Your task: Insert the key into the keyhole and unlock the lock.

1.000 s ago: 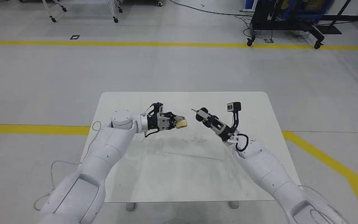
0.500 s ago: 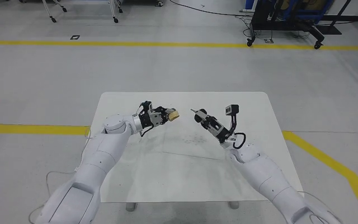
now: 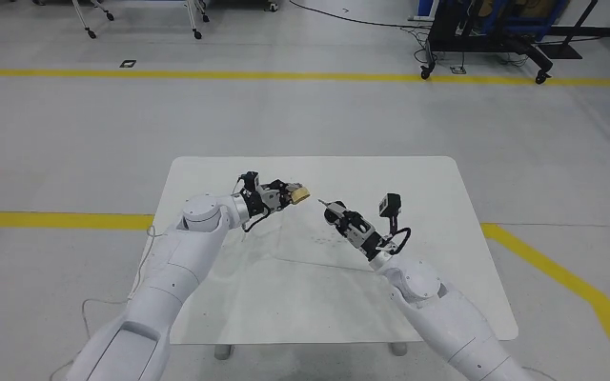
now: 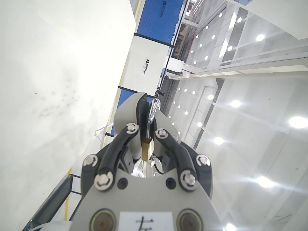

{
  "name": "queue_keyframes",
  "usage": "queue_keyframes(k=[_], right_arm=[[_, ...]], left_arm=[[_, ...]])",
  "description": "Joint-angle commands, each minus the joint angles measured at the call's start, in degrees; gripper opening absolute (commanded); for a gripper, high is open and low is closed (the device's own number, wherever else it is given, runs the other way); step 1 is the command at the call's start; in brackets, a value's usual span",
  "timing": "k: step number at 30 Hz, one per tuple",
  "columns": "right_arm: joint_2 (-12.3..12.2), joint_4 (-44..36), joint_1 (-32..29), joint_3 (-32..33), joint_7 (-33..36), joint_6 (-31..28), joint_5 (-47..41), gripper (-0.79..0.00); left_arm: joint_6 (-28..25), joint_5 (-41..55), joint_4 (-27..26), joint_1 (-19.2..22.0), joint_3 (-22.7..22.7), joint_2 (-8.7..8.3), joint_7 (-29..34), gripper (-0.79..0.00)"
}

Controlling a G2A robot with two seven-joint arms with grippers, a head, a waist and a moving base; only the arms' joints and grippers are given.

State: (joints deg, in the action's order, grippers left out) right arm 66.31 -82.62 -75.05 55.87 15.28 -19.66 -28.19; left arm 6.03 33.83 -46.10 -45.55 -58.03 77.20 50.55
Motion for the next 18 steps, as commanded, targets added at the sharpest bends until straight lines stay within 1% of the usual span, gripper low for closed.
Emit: queue_keyframes(k=[1,6,8,13,18], right_arm=[[0.00,0.05,0.02,-0.01,-0.01,-0.02,0.08,-0.785],[0.00,0.05,0.02,-0.01,-0.01,-0.02,0.08,-0.785],[0.00,0.05,0.02,-0.01,-0.01,-0.02,0.08,-0.785],[0.92,-1.14,-0.53,-2.14,-7.19,4.67,4.61,-0.785],[1.88,-1.62,-0.31,-3.76,-9.62,6.05,5.65,-0.785]], left_arm=[[-0.01,-0.04,0.03,0.03,0.04,0.01,-0.10,-0.785],[-0.01,-0.04,0.03,0.03,0.04,0.01,-0.10,-0.785],[-0.13,-0.73,-0.98,-0.52,0.25,0.01,-1.11,-0.785],[0.36,-1.22,-3.27,-1.91,-0.44,-0.26,-2.59,-0.785],[0.68,-3.46,-5.12,-2.59,-0.53,-0.51,-4.18,-0.785]])
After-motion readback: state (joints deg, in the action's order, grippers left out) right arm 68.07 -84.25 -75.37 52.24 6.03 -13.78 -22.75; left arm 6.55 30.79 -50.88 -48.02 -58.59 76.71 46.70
